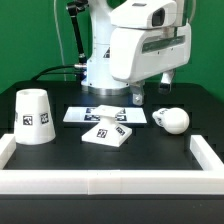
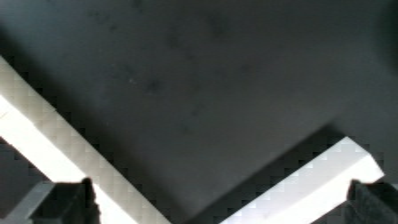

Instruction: Assemble lamp

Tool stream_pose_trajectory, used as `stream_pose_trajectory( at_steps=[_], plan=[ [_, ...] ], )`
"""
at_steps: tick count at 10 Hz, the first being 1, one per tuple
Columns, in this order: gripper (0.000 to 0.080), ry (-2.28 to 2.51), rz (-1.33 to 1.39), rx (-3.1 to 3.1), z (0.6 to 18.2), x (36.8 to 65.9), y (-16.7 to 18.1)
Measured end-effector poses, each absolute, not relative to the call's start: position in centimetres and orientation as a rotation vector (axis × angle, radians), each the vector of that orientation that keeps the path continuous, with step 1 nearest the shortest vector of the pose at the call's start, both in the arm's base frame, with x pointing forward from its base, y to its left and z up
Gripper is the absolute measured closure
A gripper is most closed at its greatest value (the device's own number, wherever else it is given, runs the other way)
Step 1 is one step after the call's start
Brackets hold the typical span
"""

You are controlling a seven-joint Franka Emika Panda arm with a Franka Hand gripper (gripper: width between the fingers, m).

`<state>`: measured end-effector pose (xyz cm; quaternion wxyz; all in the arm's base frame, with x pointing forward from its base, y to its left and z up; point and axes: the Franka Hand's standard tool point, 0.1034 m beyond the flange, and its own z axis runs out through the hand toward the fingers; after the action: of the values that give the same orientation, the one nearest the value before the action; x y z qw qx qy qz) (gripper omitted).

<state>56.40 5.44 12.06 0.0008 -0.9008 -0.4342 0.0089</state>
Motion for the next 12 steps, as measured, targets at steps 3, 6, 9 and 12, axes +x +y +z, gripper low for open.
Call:
stream_pose_trajectory(
  at_steps=[3,6,9,12],
  plan=[
    [0.01,-1.363,0.028,-2.829,12.1,56.4,5.4],
    [0.01,-1.362,0.029,-2.829,12.0,56.4,5.4],
    [0.01,-1.593,0.021,-2.712,11.8,53.3,3.5],
    [0.01,-1.828,0.049,-2.544,11.0,51.9,1.2]
  ],
)
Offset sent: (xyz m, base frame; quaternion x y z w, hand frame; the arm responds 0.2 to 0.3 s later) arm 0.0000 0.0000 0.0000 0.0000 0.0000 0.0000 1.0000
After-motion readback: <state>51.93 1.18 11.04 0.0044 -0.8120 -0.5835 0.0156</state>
